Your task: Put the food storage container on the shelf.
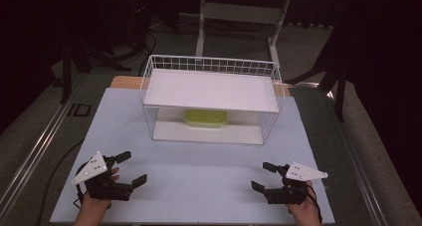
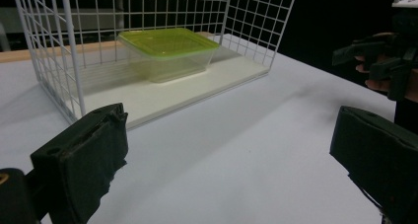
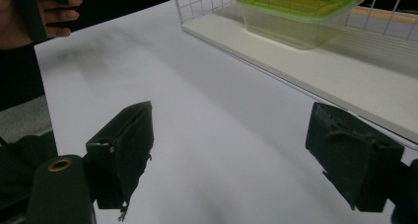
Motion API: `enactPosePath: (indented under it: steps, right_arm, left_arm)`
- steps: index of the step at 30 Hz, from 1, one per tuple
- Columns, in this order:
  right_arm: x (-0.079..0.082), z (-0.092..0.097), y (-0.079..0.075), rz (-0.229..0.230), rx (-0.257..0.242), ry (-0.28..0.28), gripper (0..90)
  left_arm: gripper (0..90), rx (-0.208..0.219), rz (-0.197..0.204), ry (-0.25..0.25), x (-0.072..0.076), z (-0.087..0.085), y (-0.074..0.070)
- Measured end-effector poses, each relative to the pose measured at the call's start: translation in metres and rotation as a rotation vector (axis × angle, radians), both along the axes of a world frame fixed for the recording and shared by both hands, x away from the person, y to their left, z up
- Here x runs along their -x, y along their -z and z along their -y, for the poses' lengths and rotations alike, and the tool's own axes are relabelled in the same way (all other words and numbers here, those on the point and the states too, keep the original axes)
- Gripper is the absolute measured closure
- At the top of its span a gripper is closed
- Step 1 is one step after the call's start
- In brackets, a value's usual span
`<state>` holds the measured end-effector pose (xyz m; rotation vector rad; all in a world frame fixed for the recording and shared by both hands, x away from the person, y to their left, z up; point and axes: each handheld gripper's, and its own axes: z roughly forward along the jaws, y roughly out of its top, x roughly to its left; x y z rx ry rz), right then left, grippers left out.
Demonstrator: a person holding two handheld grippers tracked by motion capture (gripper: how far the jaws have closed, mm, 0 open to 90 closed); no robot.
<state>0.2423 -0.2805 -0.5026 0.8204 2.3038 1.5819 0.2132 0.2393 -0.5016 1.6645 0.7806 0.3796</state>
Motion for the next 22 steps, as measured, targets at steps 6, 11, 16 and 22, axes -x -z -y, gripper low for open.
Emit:
enactPosePath:
  steps: [6, 11, 16, 22]
  right_arm:
    - [-0.004, -0.002, 0.005, -0.008, 0.008, 0.003, 18.5]
    - [-0.006, -0.005, 0.009, -0.016, 0.026, -0.007, 18.5]
    - [-0.009, -0.006, 0.010, -0.024, 0.021, 0.002, 18.5]
    - [-0.011, -0.006, 0.010, -0.031, 0.015, 0.000, 18.5]
  left_arm:
    - [2.0, -0.051, -0.012, 0.013, 0.001, 0.004, 0.005]
    - [2.0, -0.075, -0.007, 0.026, 0.002, 0.006, 0.008]
    - [2.0, -0.080, 0.005, 0.022, 0.004, 0.005, 0.009]
    - [2.0, -0.089, 0.013, 0.028, 0.006, 0.005, 0.009]
